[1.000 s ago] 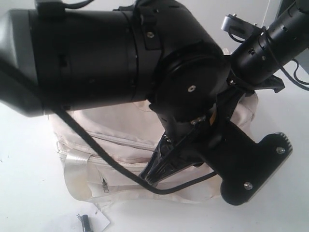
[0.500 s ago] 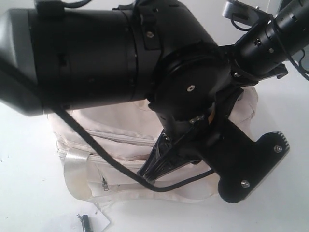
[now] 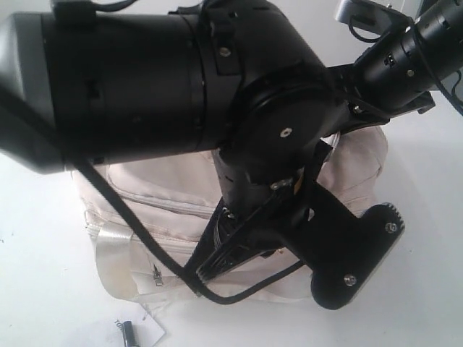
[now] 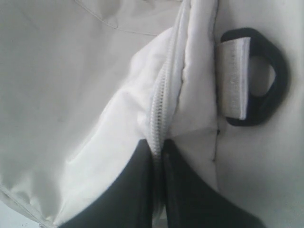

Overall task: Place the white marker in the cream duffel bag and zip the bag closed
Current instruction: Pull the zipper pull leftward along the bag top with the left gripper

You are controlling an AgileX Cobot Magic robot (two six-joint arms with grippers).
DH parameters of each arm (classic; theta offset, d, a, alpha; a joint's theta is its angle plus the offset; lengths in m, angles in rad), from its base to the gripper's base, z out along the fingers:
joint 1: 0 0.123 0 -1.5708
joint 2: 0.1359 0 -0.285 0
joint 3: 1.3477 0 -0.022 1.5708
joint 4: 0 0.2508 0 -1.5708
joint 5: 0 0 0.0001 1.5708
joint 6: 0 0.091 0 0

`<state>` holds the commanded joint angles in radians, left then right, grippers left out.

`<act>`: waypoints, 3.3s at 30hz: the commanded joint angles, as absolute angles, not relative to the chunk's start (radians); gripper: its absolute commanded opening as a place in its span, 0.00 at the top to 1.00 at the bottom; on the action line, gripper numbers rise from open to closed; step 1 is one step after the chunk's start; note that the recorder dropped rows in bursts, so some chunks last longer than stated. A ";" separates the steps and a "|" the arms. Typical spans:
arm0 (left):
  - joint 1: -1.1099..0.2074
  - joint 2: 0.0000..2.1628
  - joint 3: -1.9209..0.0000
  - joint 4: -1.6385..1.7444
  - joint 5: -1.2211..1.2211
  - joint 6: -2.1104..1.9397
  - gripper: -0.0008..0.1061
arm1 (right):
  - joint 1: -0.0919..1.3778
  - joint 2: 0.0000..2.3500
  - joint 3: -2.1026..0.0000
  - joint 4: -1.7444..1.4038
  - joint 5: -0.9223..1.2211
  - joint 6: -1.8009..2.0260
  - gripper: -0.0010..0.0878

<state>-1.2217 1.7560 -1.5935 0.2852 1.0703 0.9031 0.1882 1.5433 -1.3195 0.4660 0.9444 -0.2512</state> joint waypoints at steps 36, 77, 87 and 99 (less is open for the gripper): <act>-1.128 1.756 -1.594 0.367 1.155 0.605 0.99 | 0.188 1.545 -1.320 0.432 0.943 -0.251 0.99; -1.089 1.729 -1.594 0.323 1.029 0.514 0.99 | 0.188 1.545 -1.320 0.430 0.943 -0.248 0.99; -1.089 1.716 -1.594 0.343 1.019 0.500 0.99 | 0.188 1.545 -1.320 0.430 0.943 -0.248 0.99; -1.089 1.680 -1.595 0.236 1.017 0.569 0.99 | 0.188 1.545 -1.320 0.430 0.935 -0.248 0.99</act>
<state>-1.0892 1.6795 -1.5953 0.2363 1.0171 0.5687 0.1882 1.5452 -1.3195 0.4297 0.9346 -0.2477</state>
